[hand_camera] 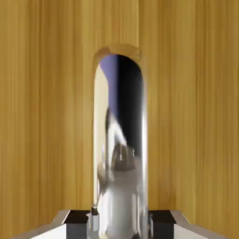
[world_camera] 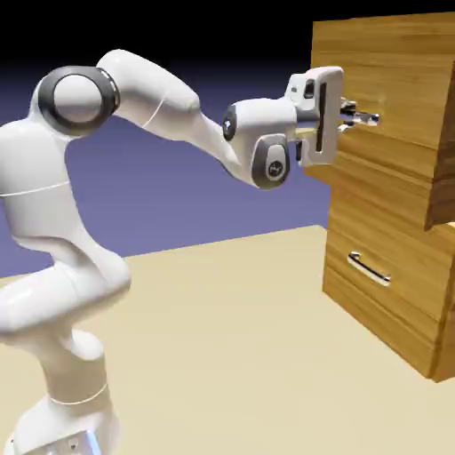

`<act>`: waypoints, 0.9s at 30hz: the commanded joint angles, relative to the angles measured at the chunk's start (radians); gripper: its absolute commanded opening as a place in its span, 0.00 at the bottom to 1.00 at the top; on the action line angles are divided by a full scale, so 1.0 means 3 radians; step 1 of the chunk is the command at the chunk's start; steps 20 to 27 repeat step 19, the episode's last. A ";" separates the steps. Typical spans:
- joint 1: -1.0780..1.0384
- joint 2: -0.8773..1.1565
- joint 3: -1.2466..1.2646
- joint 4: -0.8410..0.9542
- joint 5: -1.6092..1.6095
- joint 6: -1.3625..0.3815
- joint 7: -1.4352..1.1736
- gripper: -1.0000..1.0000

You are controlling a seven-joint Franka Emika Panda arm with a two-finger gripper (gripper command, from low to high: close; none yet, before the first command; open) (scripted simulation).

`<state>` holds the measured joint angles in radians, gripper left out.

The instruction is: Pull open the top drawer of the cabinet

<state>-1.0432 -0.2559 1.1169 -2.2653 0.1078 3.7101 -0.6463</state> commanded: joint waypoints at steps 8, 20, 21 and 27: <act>0.0835 -0.0493 -0.0965 -0.0528 -0.0407 0.0017 0.0555 0.00; 0.1148 -0.1342 -0.1591 -0.1121 -0.1283 0.0022 0.1609 0.00; 0.1148 -0.1342 -0.1591 -0.1121 -0.1283 0.0022 0.1609 0.00; 0.1148 -0.1342 -0.1591 -0.1121 -0.1283 0.0022 0.1609 0.00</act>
